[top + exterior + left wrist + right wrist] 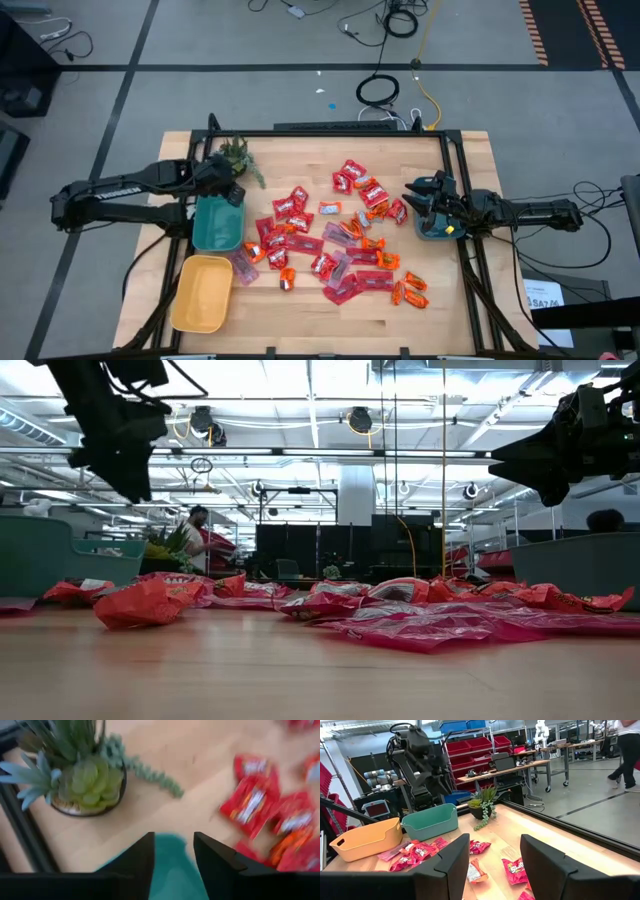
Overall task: Sort candy
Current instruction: Move the green bin to the upper middle
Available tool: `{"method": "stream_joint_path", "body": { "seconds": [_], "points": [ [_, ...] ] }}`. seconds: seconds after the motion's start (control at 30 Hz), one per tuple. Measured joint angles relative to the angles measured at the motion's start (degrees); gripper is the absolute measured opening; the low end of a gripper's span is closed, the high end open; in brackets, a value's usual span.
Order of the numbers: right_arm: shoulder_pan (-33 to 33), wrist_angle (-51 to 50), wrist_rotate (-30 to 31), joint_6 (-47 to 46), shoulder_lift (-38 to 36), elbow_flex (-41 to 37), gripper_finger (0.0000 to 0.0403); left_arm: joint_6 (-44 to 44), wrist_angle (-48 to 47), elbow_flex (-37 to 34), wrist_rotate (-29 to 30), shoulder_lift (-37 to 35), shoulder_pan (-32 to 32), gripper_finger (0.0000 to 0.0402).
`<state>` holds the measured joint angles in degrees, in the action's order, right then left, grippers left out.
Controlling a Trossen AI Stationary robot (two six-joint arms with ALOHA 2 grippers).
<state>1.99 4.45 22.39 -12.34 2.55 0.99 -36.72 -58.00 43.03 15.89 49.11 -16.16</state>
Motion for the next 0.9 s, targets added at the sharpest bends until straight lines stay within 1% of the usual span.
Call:
{"method": "stream_joint_path", "body": {
  "seconds": [0.07, 0.13, 0.2, 0.27, 0.33, 0.43, 0.57, 0.8, 0.9],
  "points": [
    [0.0, 0.0, 0.0, 0.0, 0.0, 0.0, 0.0169, 1.1, -1.8, 0.0, -0.7, 1.2, 0.0, 0.0182],
    [0.0, 0.0, 0.0, 0.0, 0.0, 0.0, 0.0169, 4.3, -2.8, 0.0, -0.7, 2.2, 0.0, 0.0202],
    [0.0, 0.0, 0.0, 0.0, 0.0, 0.0, 0.0169, 7.8, -3.1, 0.0, -0.8, 2.9, 0.0, 0.0217],
    [0.0, 0.0, 0.0, 0.0, 0.0, 0.0, 0.0169, 8.8, -3.2, 0.0, -1.7, 3.2, 0.0, 0.0226],
    [0.0, 0.0, 0.0, 0.0, 0.0, 0.0, 0.0169, 9.0, -3.3, 0.0, -2.4, 3.2, 0.1, 0.0229],
    [0.0, 0.0, 0.0, 0.0, 0.0, 0.0, 0.0169, 12.8, -3.5, 0.0, -2.6, 3.2, 0.0, 0.023],
    [0.0, 0.0, 0.0, 0.0, 0.0, 0.0, 0.0169, 16.4, -4.3, 0.0, -5.7, 4.1, -0.6, 0.0231],
    [0.0, 0.0, 0.0, 0.0, 0.0, 0.0, 0.0169, 18.3, -4.9, 0.0, -5.6, 8.9, -4.8, 0.0231],
    [0.0, 0.0, 0.0, 0.0, 0.0, 0.0, 0.0169, 21.6, -4.9, 0.0, -5.5, 11.6, -6.2, 0.0231]
  ]
}}
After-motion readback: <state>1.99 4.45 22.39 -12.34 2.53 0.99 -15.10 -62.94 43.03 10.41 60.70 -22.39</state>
